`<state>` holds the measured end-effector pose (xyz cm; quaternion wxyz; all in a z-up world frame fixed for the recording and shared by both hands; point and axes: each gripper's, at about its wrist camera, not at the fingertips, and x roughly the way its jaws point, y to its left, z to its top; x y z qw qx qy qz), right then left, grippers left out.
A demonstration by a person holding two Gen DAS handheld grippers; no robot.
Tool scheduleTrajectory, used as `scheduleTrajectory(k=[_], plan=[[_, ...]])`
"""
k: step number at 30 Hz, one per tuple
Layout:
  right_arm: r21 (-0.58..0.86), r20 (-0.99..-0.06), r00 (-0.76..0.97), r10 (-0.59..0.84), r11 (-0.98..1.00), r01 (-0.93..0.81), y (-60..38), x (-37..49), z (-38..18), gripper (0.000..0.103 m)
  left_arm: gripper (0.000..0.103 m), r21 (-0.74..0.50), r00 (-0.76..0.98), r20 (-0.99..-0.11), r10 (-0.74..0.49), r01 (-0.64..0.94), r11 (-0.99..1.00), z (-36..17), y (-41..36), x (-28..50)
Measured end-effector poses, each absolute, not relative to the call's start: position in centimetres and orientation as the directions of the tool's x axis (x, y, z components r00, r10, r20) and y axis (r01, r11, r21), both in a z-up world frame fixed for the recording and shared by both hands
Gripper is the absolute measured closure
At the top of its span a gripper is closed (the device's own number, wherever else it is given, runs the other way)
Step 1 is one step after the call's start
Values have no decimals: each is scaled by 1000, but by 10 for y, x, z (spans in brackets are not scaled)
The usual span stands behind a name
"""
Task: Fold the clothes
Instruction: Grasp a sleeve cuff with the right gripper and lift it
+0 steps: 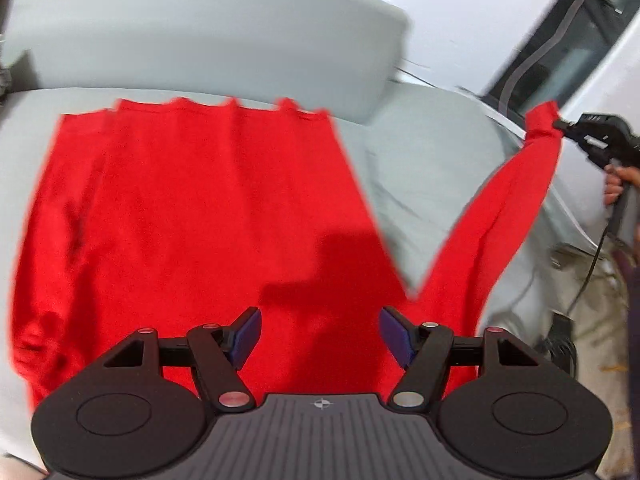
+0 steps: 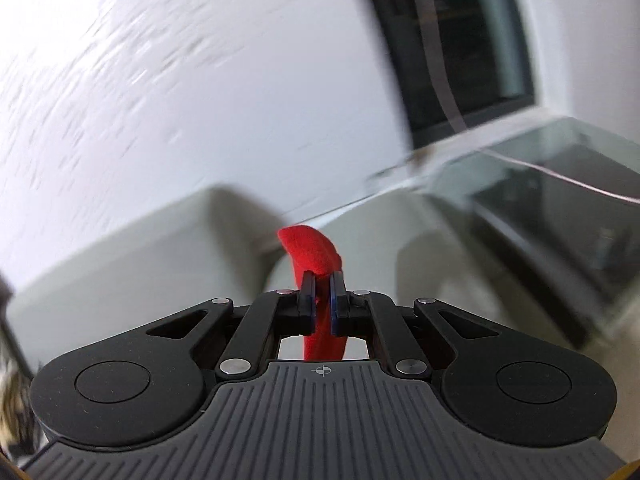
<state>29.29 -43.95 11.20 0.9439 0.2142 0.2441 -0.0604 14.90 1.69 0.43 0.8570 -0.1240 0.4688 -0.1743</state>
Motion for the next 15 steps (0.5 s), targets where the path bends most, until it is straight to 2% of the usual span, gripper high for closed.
scheduleTrajectory(k=[3, 10, 14, 15], plan=[[456, -506, 862, -31, 839, 298, -488, 278, 88, 97, 38, -408, 454, -758, -468, 229, 884, 3, -8, 146], [430, -594, 802, -69, 815, 388, -546, 273, 34, 95, 38, -408, 345, -803, -487, 277, 870, -21, -52, 147], [369, -603, 777, -180, 801, 471, -557, 264, 28, 81, 39, -405, 305, -819, -485, 290, 867, -31, -63, 147], [371, -605, 770, -201, 785, 497, -559, 259, 30, 71, 38, -402, 302, -821, -485, 296, 866, -32, -64, 146]])
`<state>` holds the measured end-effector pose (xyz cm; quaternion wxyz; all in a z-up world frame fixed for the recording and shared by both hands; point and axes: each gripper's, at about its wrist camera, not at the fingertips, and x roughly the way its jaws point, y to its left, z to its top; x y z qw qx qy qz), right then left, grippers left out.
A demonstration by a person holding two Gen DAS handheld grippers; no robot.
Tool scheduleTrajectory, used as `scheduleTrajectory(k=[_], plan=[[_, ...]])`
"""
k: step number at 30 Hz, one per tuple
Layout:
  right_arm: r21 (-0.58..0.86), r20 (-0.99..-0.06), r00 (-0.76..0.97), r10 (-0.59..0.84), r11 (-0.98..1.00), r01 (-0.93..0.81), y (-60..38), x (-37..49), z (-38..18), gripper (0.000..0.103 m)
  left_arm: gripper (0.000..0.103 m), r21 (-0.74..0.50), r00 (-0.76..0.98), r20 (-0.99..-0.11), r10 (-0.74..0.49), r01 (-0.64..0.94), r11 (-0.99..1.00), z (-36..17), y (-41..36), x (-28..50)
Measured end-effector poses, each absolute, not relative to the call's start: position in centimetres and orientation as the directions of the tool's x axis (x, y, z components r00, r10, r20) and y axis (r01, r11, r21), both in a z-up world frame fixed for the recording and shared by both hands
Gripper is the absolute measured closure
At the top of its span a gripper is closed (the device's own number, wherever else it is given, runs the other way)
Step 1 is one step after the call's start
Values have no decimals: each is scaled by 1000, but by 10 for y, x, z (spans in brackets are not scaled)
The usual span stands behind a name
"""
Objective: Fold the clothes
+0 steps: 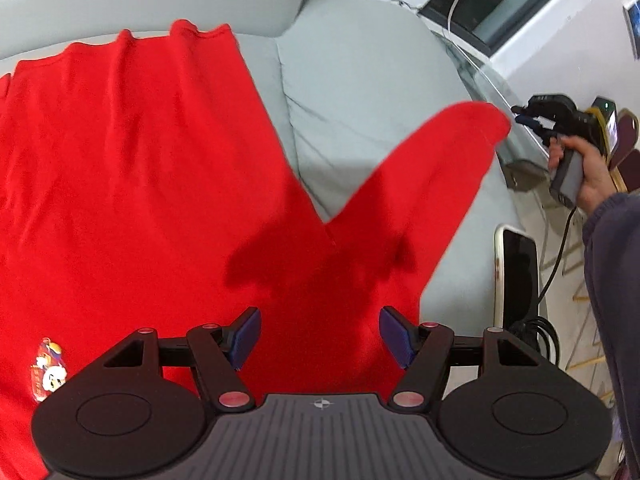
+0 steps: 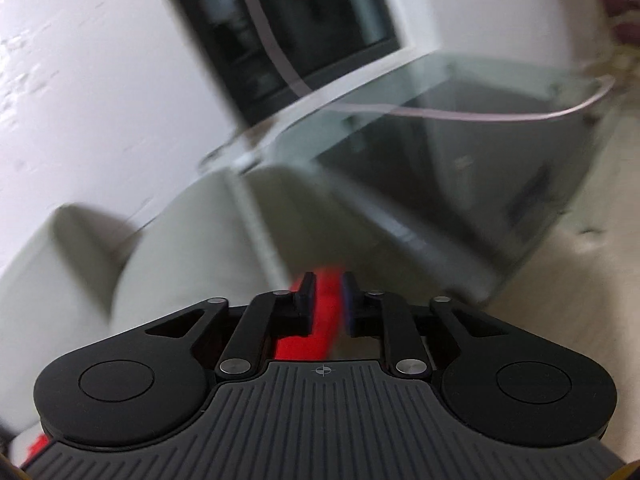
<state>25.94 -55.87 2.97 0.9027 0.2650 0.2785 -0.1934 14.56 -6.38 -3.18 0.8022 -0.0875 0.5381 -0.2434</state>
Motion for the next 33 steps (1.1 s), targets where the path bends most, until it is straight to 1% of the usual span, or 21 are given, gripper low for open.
scheduleTrajectory(k=[1, 2, 3, 5, 6, 7, 9, 11, 13, 15, 18, 20, 21, 23, 25, 27, 28, 29, 33], plan=[[378, -609, 764, -213, 769, 515, -561, 255, 31, 63, 38, -399, 300, -823, -483, 301, 866, -32, -64, 144], [397, -616, 762, -199, 757, 518, -562, 250, 32, 52, 38, -397, 297, -825, -480, 300, 867, -34, -64, 143], [407, -631, 753, -187, 747, 526, -562, 247, 33, 51, 38, -394, 294, -829, -476, 297, 870, -35, -63, 143], [427, -656, 741, -144, 740, 521, -557, 240, 34, 51, 38, -387, 288, -836, -466, 293, 875, -38, -61, 141], [436, -669, 736, -105, 747, 502, -554, 239, 34, 55, 38, -375, 287, -842, -457, 299, 878, -39, -61, 140], [436, -689, 721, -77, 751, 496, -550, 240, 32, 55, 40, -358, 288, -848, -446, 311, 880, -39, -61, 137], [433, -722, 691, -45, 749, 501, -539, 232, 30, 54, 41, -333, 281, -852, -441, 359, 872, -39, -62, 129], [461, -733, 680, 8, 742, 487, -528, 220, 26, 54, 41, -331, 269, -838, -474, 439, 835, -35, -65, 118], [490, -732, 680, 45, 728, 479, -523, 209, 22, 54, 41, -346, 262, -812, -522, 503, 792, -33, -79, 110], [500, -728, 685, 40, 714, 490, -525, 202, 20, 54, 42, -337, 269, -791, -549, 559, 758, -32, -101, 105], [541, -714, 699, 46, 670, 509, -540, 203, 13, 55, 45, -264, 312, -772, -553, 635, 726, -38, -141, 103], [582, -698, 713, 66, 632, 512, -548, 201, 8, 61, 50, -207, 345, -773, -533, 657, 725, -46, -162, 107], [595, -693, 717, 75, 621, 510, -552, 200, 5, 62, 51, -178, 361, -775, -518, 663, 728, -51, -171, 110], [603, -688, 720, 89, 622, 500, -556, 201, 1, 62, 58, -121, 399, -782, -480, 657, 744, -58, -185, 116], [627, -675, 731, 102, 602, 495, -564, 201, -4, 62, 61, -91, 420, -784, -457, 651, 753, -62, -193, 121], [662, -654, 748, 112, 561, 496, -574, 201, -11, 62, 71, -66, 429, -782, -452, 664, 745, -64, -200, 124], [691, -641, 760, 111, 515, 508, -582, 202, -17, 62, 88, -53, 434, -781, -450, 670, 740, -65, -204, 126], [718, -627, 771, 112, 468, 516, -589, 203, -24, 61, 103, -39, 441, -778, -446, 675, 736, -65, -208, 127], [798, -578, 800, 158, 311, 516, -607, 210, -53, 61, 103, -15, 461, -766, -449, 685, 728, -60, -209, 125]])
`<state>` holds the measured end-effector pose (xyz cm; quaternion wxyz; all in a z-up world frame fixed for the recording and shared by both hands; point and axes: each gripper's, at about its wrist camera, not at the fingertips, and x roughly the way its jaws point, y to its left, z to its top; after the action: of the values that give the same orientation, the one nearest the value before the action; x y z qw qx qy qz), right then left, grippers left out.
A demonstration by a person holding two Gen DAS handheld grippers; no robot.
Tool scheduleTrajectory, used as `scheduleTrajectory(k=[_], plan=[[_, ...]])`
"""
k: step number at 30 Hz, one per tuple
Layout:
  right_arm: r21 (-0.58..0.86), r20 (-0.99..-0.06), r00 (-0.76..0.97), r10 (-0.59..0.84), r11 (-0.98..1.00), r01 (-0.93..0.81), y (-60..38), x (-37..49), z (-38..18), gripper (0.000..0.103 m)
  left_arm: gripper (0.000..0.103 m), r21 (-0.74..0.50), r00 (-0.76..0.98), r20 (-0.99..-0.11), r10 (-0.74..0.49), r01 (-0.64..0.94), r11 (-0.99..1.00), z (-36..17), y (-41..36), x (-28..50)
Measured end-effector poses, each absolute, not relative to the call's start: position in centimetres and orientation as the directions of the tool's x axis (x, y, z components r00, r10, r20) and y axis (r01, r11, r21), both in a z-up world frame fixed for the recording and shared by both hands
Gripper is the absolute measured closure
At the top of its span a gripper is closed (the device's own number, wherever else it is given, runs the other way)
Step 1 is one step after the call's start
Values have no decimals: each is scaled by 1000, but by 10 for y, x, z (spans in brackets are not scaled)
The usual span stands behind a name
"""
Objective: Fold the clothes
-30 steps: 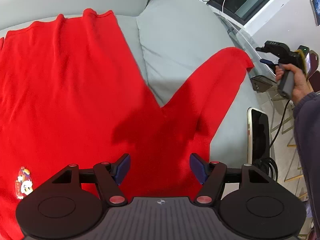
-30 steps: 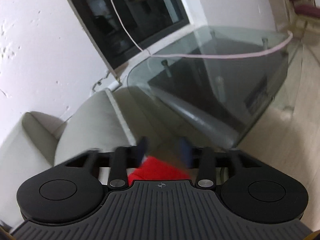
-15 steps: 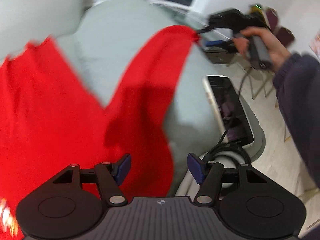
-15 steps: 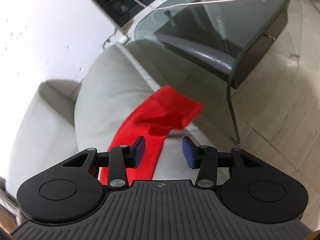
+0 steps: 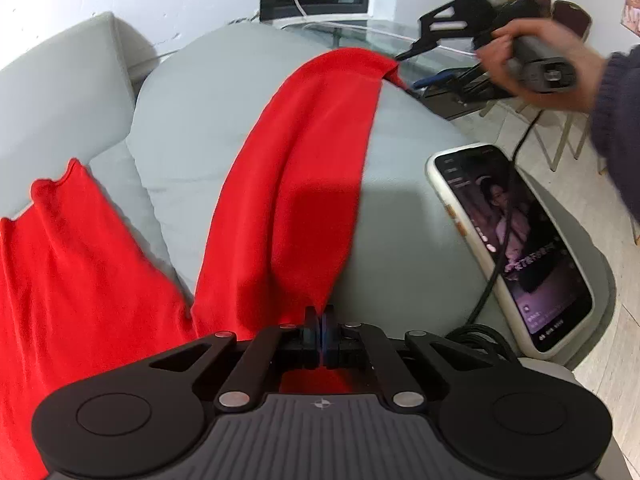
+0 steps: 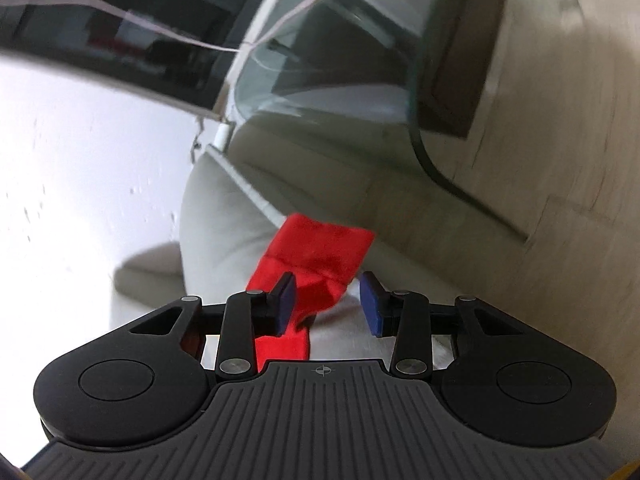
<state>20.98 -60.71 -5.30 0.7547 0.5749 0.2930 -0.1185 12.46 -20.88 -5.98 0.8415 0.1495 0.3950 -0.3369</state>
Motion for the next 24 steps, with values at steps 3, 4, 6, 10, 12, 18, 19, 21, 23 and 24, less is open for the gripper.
scheduleTrajectory(k=[3, 4, 6, 10, 12, 18, 19, 21, 23, 24], plan=[[829, -550, 819, 165, 224, 512, -610, 219, -70, 61, 103, -17, 458, -762, -459, 693, 720, -55, -206, 123], [835, -544, 823, 164, 196, 513, -611, 223, -75, 61, 103, -27, 450, -765, -462, 694, 720, -56, -205, 124], [844, -535, 830, 155, 148, 516, -613, 230, -84, 67, 103, -45, 434, -769, -468, 694, 718, -56, -204, 127], [809, -560, 826, 62, 255, 530, -616, 246, -70, 99, 103, -80, 413, -771, -485, 693, 716, -50, -201, 131], [774, -561, 828, 18, 366, 516, -614, 260, -51, 99, 103, -114, 394, -762, -514, 700, 705, -42, -200, 132], [682, -508, 857, -83, 569, 459, -600, 290, -4, 100, 103, -156, 348, -737, -579, 746, 647, -30, -209, 126], [656, -518, 848, -112, 585, 478, -598, 293, -3, 100, 103, -154, 339, -742, -579, 754, 639, -32, -214, 124], [598, -540, 824, -168, 613, 517, -595, 298, -3, 100, 103, -151, 316, -761, -566, 762, 629, -44, -223, 121], [543, -606, 776, -177, 621, 565, -598, 303, -14, 99, 103, -142, 300, -783, -545, 767, 626, -57, -231, 120], [520, -640, 749, -170, 622, 585, -600, 305, -20, 93, 103, -137, 295, -791, -536, 768, 625, -60, -232, 119]])
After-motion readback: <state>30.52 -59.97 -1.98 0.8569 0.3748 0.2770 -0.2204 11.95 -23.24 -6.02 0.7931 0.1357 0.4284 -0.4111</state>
